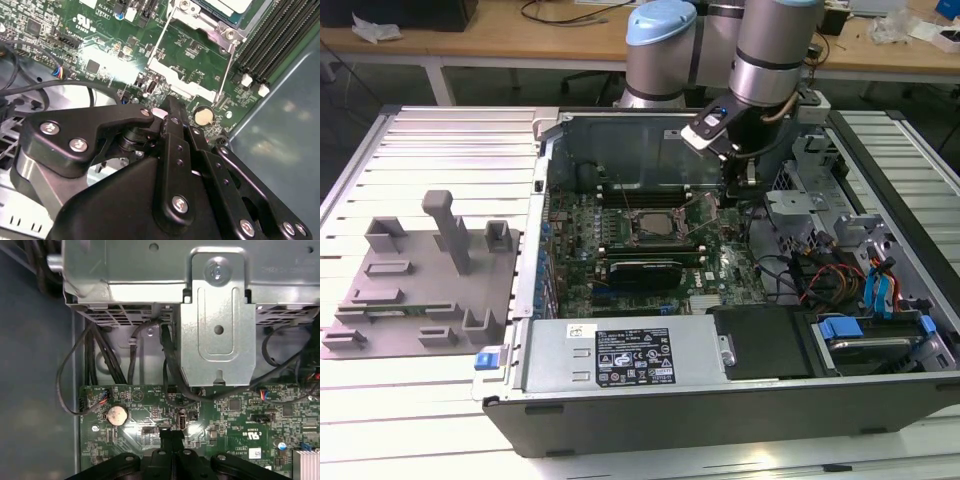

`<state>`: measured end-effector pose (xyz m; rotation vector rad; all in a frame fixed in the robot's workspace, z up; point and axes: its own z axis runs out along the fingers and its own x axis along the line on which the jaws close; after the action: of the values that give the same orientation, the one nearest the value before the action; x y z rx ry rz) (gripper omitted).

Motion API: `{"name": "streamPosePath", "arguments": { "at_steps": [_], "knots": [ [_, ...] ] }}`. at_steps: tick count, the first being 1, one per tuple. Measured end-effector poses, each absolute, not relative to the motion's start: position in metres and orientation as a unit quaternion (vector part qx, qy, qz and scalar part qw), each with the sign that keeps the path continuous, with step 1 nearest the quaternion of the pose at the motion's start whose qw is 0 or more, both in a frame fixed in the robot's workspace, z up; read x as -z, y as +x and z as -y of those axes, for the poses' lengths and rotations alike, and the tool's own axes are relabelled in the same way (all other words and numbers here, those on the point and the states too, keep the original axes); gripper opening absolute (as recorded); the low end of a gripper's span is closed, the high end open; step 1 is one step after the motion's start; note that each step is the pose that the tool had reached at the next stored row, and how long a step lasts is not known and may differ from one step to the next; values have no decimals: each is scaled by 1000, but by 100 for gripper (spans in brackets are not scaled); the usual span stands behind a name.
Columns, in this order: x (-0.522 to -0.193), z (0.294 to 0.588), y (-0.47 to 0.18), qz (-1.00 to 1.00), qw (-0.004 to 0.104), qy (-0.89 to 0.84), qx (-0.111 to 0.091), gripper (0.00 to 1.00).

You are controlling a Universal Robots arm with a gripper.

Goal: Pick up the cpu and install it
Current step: 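Close the cpu cover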

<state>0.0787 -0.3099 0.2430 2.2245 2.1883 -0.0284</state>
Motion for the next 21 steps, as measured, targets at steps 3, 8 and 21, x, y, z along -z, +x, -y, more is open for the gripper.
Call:
{"name": "streamPosePath", "arguments": {
  "at_steps": [3,8,21],
  "knots": [
    [-239,310,79,-701,9,713,11,11],
    [-238,310,79,-701,9,713,11,11],
    [-239,310,45,-701,10,713,10,11]
  ]
}}
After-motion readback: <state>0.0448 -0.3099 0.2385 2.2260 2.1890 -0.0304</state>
